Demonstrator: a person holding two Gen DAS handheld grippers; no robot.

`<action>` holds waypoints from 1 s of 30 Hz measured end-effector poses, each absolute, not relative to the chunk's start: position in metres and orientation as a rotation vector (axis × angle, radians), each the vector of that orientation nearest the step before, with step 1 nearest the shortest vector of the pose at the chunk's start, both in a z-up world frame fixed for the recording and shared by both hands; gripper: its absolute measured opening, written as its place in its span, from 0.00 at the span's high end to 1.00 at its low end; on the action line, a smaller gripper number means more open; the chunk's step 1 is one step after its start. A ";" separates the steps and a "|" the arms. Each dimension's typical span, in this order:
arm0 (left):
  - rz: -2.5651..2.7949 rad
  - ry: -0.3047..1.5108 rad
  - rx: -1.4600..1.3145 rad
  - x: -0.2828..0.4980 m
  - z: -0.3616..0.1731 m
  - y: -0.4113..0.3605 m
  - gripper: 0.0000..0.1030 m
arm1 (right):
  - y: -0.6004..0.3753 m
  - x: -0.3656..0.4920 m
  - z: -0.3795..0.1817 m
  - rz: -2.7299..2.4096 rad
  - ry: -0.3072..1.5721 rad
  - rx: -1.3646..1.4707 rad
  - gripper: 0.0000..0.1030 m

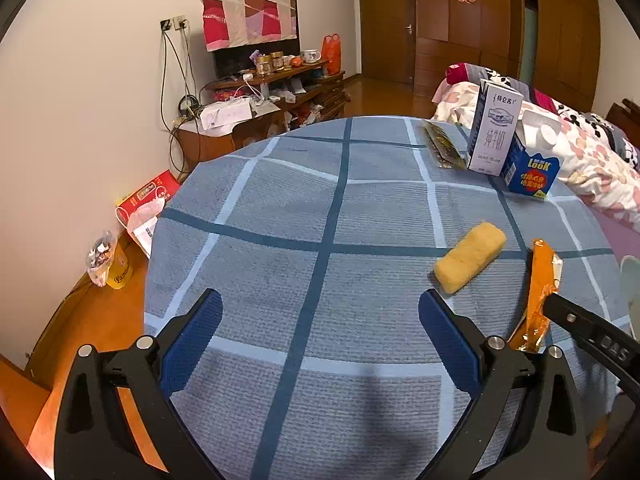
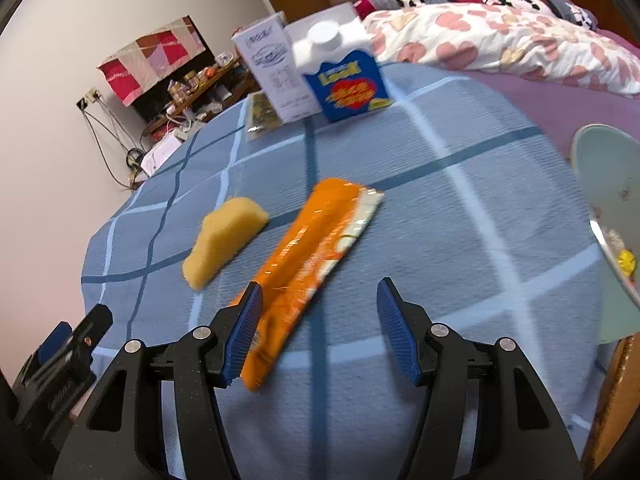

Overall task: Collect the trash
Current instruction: 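Move both open tools back over the orange wrapper and yellow sponge, then grasp the orange snack wrapper with right tool while left tool grasps yellow sponge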

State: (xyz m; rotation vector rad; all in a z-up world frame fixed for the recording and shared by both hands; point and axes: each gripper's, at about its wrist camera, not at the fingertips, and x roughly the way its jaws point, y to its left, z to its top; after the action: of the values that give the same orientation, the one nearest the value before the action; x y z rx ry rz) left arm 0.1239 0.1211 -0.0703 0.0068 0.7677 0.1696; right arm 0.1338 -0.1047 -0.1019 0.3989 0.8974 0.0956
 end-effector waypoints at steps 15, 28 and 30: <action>0.156 0.766 0.037 0.131 -0.070 0.118 0.07 | -0.075 0.147 -0.105 0.162 0.918 0.306 0.95; 0.008 0.780 0.085 0.142 -0.069 0.077 0.14 | -0.118 0.122 -0.073 0.201 0.836 0.140 0.96; -0.017 0.783 0.111 0.148 -0.070 0.065 0.16 | -0.125 0.116 -0.070 0.188 0.819 0.093 0.96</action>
State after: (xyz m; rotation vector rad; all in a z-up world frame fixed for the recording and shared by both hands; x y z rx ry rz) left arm 0.1478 0.0654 -0.0704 0.1107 0.7826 -0.0166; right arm 0.1158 -0.1252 -0.0703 0.0928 0.8188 0.1876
